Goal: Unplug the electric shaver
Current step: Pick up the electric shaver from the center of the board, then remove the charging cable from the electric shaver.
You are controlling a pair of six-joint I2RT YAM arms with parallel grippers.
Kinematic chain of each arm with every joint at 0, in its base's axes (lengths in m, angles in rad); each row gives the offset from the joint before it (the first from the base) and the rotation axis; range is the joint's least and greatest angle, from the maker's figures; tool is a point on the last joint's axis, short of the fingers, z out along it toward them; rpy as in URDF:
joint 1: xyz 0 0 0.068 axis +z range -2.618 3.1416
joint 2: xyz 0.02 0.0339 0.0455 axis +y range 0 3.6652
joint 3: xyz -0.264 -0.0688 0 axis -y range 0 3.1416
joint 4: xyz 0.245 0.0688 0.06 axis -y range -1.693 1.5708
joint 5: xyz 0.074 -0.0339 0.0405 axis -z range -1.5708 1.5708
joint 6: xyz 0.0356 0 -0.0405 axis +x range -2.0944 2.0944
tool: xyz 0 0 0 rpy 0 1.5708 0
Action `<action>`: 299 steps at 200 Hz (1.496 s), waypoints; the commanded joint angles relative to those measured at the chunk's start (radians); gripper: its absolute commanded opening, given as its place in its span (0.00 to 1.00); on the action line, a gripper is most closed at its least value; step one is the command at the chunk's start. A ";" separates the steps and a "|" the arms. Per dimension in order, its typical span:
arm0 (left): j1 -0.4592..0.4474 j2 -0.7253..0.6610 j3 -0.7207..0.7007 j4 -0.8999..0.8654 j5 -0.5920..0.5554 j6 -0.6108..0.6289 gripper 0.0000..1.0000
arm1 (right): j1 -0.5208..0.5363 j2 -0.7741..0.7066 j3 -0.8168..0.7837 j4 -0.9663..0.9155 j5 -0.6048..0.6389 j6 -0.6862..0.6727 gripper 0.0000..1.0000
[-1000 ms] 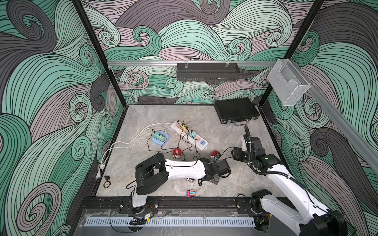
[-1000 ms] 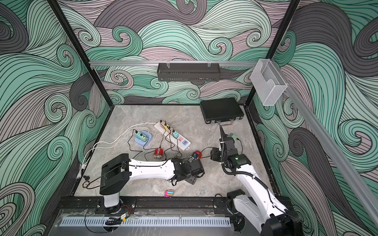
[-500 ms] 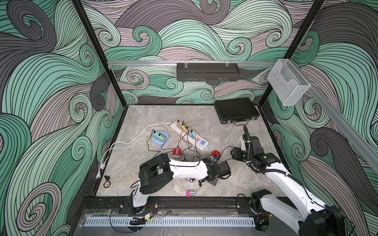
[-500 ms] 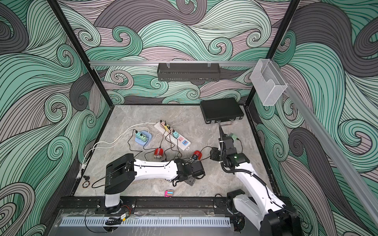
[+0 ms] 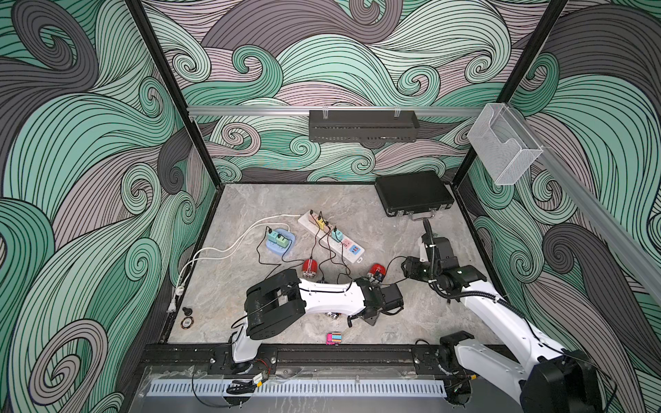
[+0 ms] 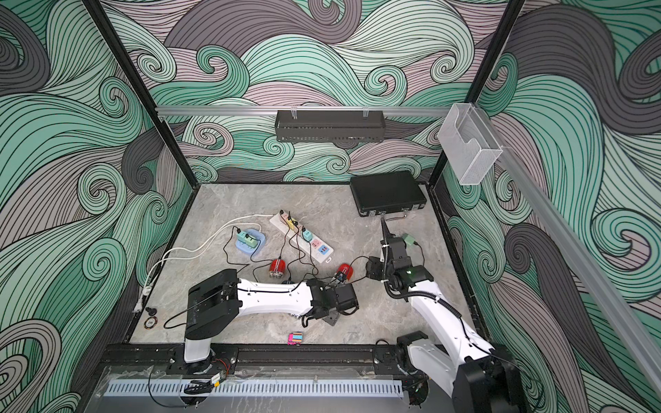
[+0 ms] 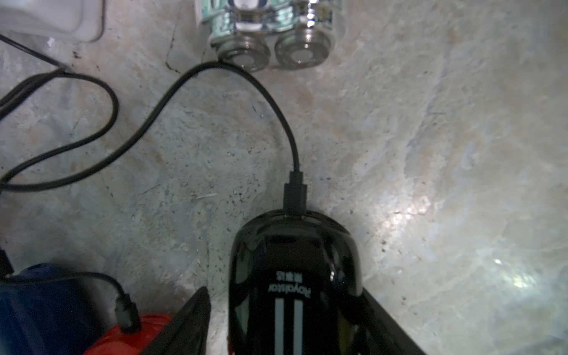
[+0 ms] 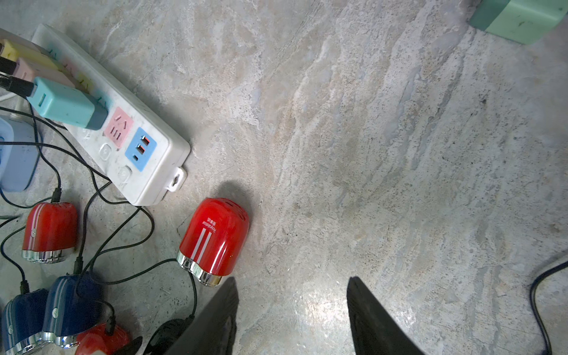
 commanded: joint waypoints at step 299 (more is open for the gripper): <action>0.094 -0.375 -0.363 0.474 0.094 0.122 0.45 | 0.156 -0.105 -0.137 0.316 -0.459 0.204 0.46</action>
